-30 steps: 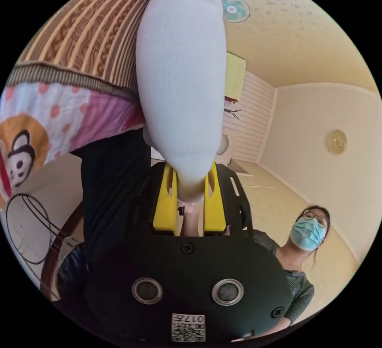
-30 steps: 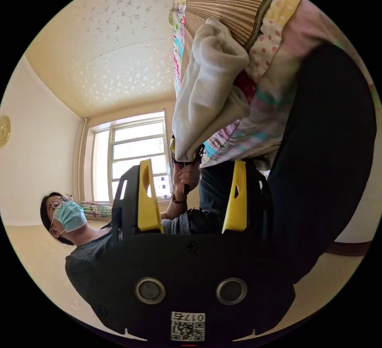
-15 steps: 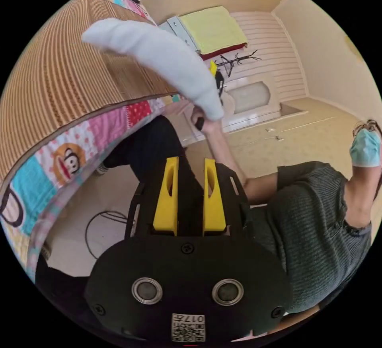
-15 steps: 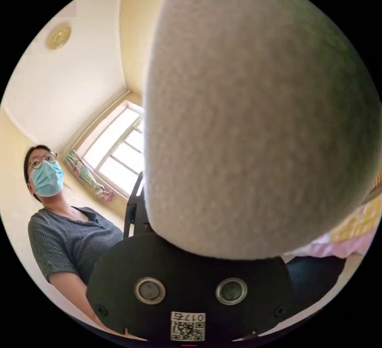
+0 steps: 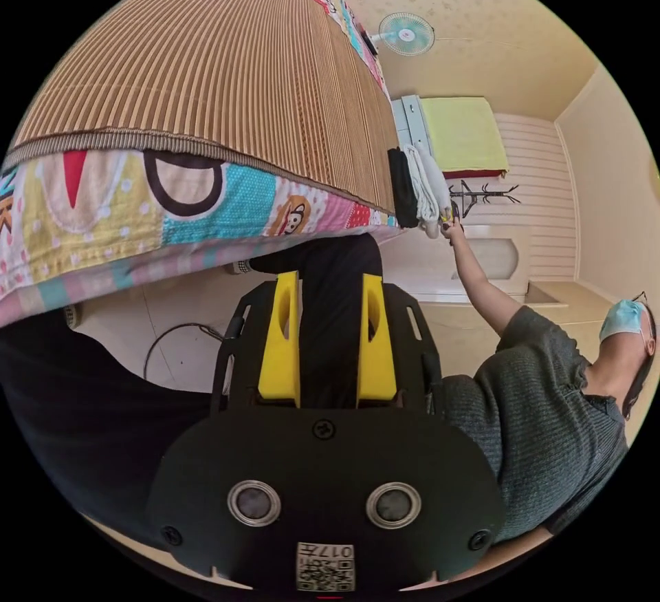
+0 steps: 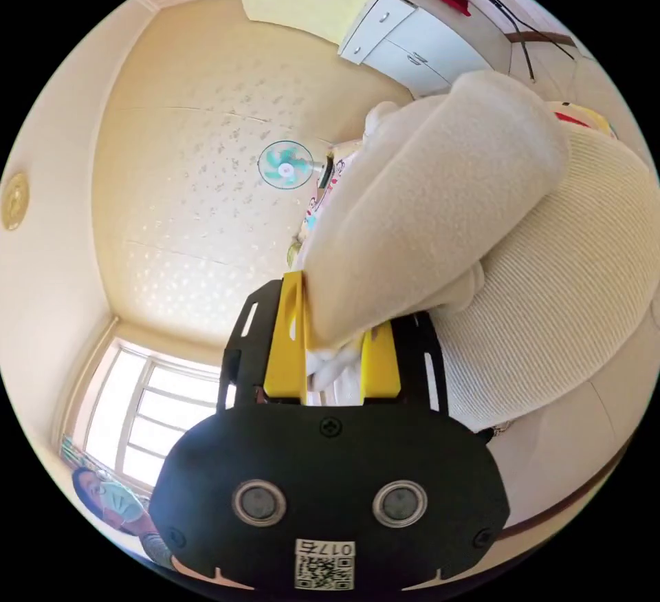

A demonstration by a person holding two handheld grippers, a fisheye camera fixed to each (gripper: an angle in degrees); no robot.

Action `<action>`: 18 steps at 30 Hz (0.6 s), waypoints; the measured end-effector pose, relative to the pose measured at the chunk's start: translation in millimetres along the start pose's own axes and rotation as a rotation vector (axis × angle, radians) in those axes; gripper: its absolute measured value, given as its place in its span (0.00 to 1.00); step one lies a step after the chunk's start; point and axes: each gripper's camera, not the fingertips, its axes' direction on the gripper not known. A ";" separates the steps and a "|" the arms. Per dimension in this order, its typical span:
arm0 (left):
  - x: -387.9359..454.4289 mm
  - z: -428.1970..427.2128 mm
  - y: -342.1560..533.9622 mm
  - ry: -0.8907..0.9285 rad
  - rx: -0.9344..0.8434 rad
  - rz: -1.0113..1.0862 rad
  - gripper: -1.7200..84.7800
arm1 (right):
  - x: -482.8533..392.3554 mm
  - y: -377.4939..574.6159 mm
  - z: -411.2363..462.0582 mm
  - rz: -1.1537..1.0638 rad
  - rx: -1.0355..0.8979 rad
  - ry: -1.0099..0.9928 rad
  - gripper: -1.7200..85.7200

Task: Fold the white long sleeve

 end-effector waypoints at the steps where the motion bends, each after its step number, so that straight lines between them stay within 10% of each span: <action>1: 5.3 2.9 1.9 -0.002 -0.017 0.011 0.17 | -3.2 19.5 -16.1 -0.033 0.010 0.016 0.12; 6: 16.2 -8.3 16.4 -0.152 -0.016 0.051 0.17 | -6.0 125.2 -49.6 -0.052 -0.027 0.228 0.06; 18: 52.3 -273.4 70.3 -0.691 0.908 -0.041 0.19 | -14.8 228.0 93.8 0.010 -0.640 -0.142 0.02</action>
